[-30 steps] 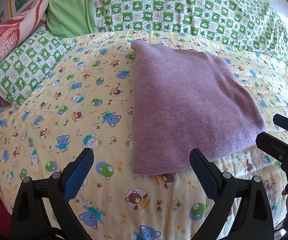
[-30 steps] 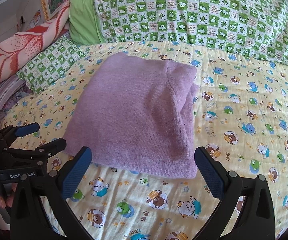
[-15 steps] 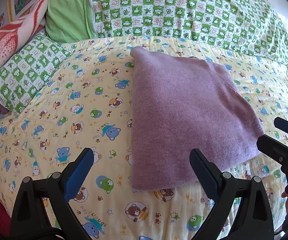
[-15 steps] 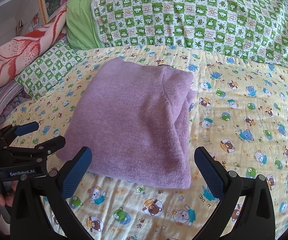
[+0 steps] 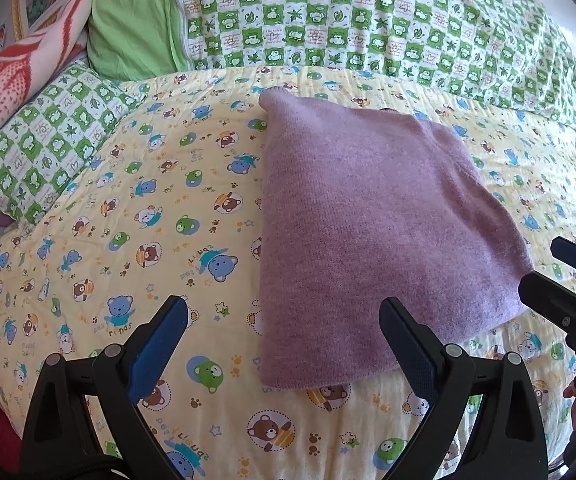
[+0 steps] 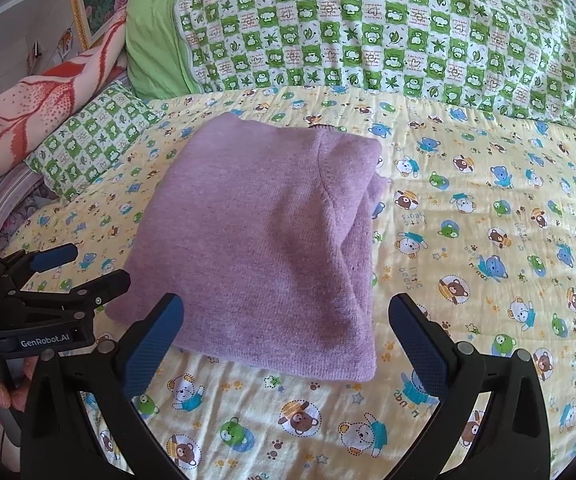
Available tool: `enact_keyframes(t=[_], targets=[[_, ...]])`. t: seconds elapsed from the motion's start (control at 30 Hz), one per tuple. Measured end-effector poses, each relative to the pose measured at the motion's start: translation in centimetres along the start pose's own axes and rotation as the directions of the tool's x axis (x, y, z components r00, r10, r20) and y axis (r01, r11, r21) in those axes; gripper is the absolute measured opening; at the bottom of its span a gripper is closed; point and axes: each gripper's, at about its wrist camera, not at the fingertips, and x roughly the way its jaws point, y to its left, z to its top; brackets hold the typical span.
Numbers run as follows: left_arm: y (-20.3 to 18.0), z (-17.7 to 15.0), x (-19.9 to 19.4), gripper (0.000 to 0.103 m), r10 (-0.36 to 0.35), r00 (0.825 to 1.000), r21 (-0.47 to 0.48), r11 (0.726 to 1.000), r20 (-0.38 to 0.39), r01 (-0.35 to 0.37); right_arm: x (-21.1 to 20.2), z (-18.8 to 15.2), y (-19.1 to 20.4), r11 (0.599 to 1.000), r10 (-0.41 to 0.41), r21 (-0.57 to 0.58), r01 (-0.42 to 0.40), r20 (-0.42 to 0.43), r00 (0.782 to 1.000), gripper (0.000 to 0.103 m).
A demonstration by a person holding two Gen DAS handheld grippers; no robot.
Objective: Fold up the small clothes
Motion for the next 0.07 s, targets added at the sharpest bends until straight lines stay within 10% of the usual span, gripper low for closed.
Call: enact_keyframes(t=[0.07], targets=[[0.16, 0.13, 0.13, 0.097, 0.0, 1.0, -0.007, 1.0, -0.006, 0.0, 0.02, 0.03, 0.0, 1.0, -0.001, 0.001, 0.001, 0.0, 1.0, 0.102]])
